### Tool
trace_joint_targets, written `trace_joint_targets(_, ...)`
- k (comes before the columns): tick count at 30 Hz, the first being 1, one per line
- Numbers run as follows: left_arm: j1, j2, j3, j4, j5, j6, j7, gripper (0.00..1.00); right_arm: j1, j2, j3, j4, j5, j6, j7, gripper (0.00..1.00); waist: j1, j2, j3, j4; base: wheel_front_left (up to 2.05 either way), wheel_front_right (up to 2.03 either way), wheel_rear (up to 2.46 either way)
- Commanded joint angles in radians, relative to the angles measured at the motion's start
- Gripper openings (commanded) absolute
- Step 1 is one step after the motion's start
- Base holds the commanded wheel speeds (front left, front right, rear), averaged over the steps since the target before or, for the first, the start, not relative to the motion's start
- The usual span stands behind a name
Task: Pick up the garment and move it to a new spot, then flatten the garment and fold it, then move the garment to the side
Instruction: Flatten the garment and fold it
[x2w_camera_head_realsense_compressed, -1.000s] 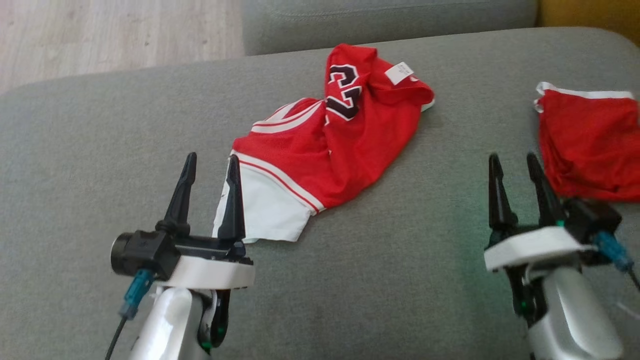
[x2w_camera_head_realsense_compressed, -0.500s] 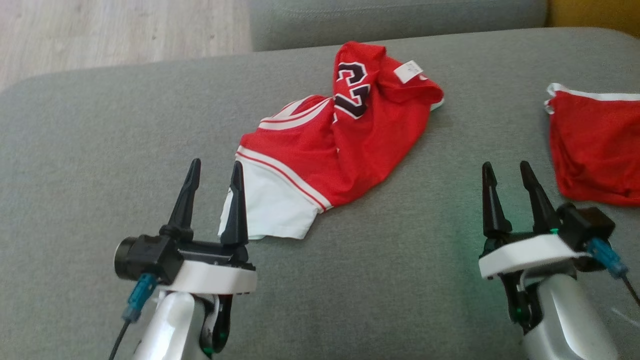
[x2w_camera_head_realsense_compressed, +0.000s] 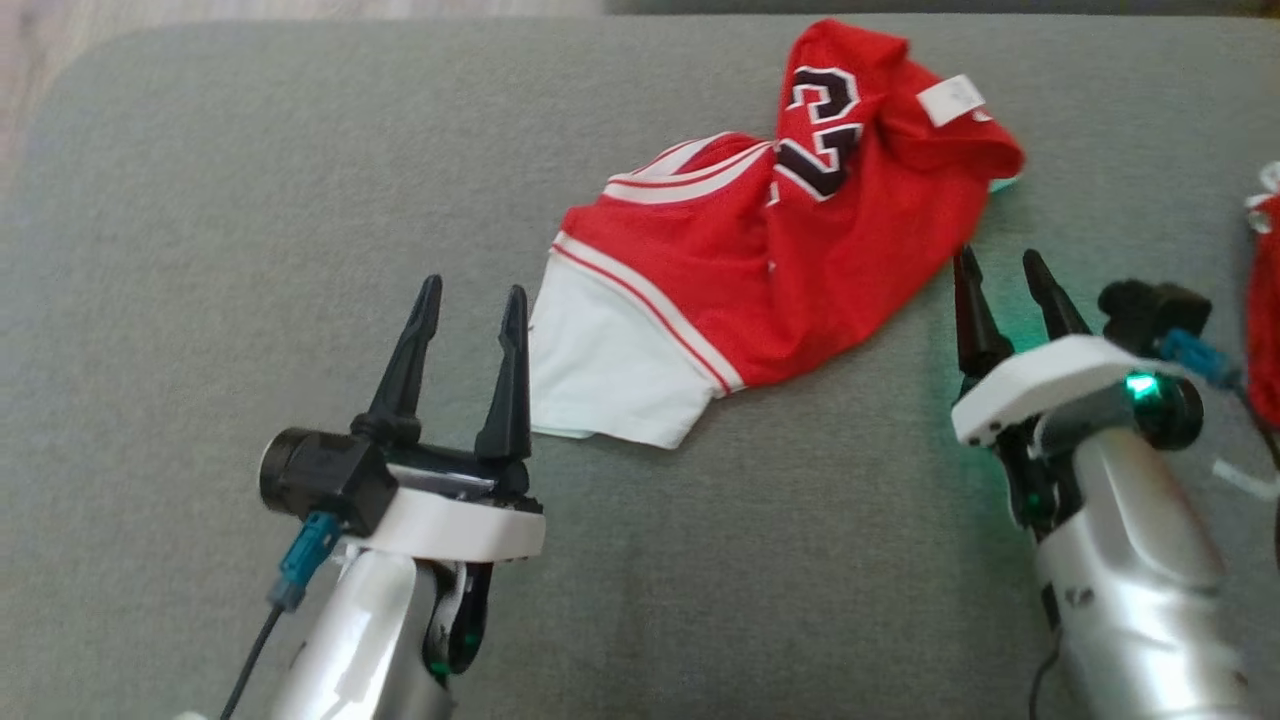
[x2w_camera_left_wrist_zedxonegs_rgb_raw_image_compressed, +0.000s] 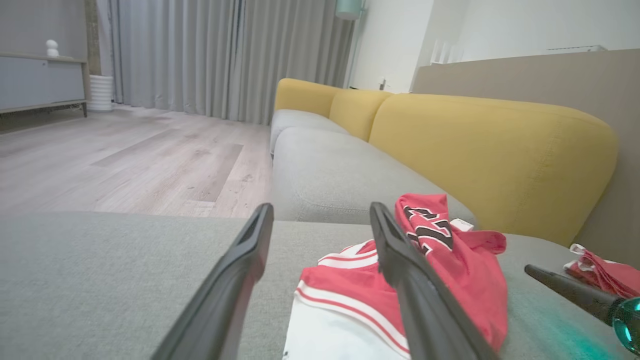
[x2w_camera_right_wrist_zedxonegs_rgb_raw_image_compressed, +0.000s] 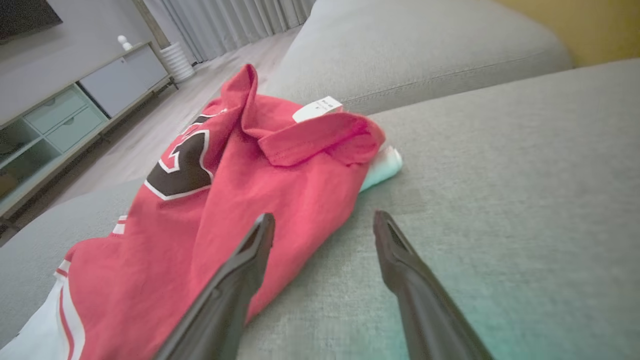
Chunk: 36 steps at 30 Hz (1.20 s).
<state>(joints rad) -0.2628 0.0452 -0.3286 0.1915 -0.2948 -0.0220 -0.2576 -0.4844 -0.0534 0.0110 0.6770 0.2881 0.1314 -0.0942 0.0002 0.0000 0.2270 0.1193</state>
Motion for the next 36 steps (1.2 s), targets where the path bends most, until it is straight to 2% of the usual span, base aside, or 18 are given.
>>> trace_joint_targets(1, -0.034, 0.005, 0.024, -0.029, -0.007, 0.006, -0.004, 1.0, -0.041, 0.003, 0.016, -0.02, 0.001, -0.001, -0.001, 1.0, -0.0002, 0.0, 0.02, 0.023, 0.0, 0.0, 0.0)
trace_joint_targets(10, -0.061, 0.005, -0.004, -0.03, -0.019, 0.019, -0.004, 1.0, -0.189, 0.003, -0.018, 0.227, 0.041, -0.001, 0.007, 1.0, -0.0002, 0.0, 0.056, 0.069, 0.0, 0.0, 0.0)
trace_joint_targets(11, -0.062, 0.005, -0.004, -0.03, -0.019, 0.02, -0.004, 1.0, -0.199, 0.003, -0.014, 0.248, 0.038, -0.001, 0.0, 0.96, -0.0002, 0.0, 0.057, 0.07, 0.0, 0.0, 0.0)
trace_joint_targets(12, -0.063, 0.005, -0.004, -0.03, -0.019, 0.021, -0.004, 1.0, -0.208, 0.003, -0.008, 0.265, 0.036, -0.001, -0.011, 0.0, -0.0002, 0.0, 0.058, 0.07, 0.0, 0.0, 0.0)
trace_joint_targets(19, -0.047, 0.005, 0.014, -0.02, -0.01, 0.023, -0.004, 1.0, -0.231, 0.003, 0.052, 0.327, 0.011, -0.001, -0.116, 0.0, -0.0002, 0.0, 0.027, 0.035, 0.0, 0.0, 0.0)
trace_joint_targets(26, -0.008, 0.005, 0.041, -0.013, -0.003, 0.015, -0.004, 1.0, -0.179, 0.003, 0.074, 0.294, -0.008, -0.001, -0.159, 0.0, -0.0002, 0.0, -0.045, -0.042, 0.0, 0.0, 0.0)
trace_joint_targets(32, 0.022, 0.005, 0.053, -0.016, -0.002, 0.012, -0.004, 1.0, -0.097, 0.0, 0.014, 0.221, -0.079, -0.001, -0.165, 0.0, -0.0002, 0.0, -0.099, -0.099, 0.0, 0.0, 0.0)
trace_joint_targets(36, 0.043, 0.005, 0.061, -0.018, -0.006, 0.014, -0.004, 1.0, -0.025, 0.0, -0.068, 0.155, -0.146, -0.001, -0.166, 0.0, -0.0002, 0.0, -0.13, -0.124, 0.0, 0.0, 0.0)
